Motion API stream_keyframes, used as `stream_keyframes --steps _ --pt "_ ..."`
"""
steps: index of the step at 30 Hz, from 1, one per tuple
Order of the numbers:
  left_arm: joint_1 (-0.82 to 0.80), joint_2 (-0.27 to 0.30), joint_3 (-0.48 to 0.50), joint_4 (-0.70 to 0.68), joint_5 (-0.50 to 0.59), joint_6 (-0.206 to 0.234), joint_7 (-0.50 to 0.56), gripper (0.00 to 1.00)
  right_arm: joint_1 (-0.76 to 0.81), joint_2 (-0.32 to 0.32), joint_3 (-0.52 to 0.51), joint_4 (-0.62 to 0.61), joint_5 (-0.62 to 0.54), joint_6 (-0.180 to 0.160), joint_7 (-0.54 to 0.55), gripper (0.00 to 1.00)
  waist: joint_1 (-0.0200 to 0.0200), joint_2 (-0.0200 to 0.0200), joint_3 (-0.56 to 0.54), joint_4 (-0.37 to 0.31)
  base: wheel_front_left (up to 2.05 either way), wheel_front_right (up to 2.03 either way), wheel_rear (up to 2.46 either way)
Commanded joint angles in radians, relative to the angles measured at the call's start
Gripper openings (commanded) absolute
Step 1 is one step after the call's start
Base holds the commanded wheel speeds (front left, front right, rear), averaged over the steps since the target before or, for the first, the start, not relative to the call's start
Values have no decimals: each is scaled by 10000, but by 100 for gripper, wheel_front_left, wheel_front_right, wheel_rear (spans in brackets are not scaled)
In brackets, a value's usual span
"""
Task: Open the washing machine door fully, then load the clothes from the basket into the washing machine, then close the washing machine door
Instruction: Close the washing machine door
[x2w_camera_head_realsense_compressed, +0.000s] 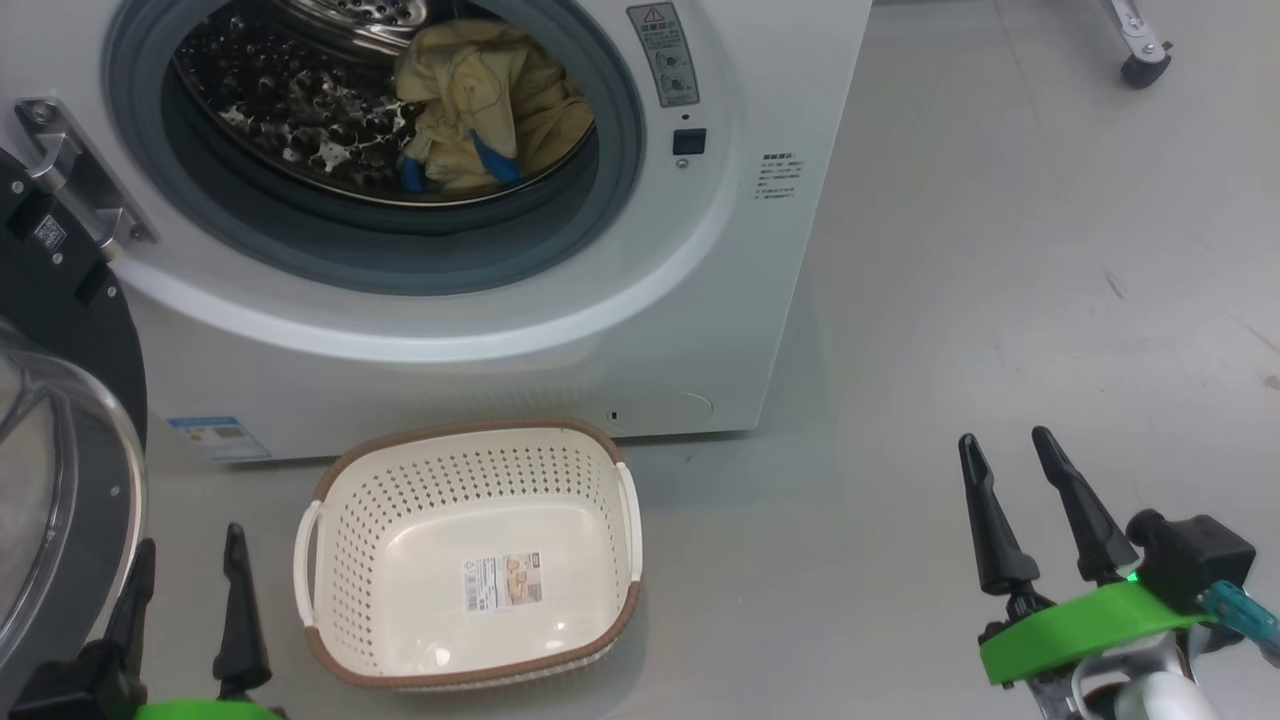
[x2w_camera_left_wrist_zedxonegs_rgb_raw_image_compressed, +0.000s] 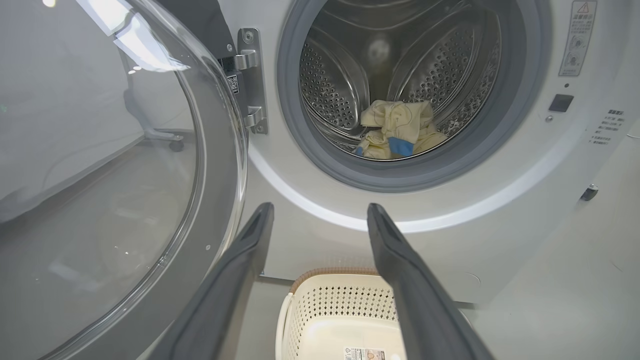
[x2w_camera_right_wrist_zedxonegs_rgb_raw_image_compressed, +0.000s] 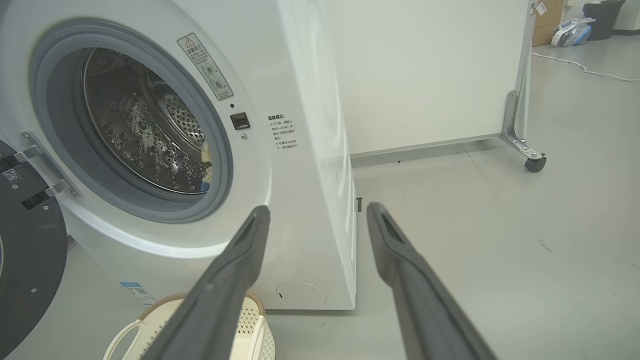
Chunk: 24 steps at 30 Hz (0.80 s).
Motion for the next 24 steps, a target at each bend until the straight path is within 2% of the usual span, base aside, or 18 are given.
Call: stream_keyframes --steps 1,8,19,24 --pt "-530 257 394 -234 48 679 -35 100 -265 -92 153 -300 -77 0 -56 100 0 -1 3 12 0 0 0" --pt "-601 299 349 -138 44 671 -41 100 -280 -98 122 -253 -39 0 -71 100 0 -1 -7 50 -36 36 0" --pt "-666 289 293 -32 -63 608 -93 100 -305 -129 130 -215 -11 0 -104 100 0 -1 40 28 -145 145 0" --pt "-699 278 301 30 -91 605 -147 100 -294 -153 88 -213 -11 0 -113 100 0 -1 46 5 -87 87 0"
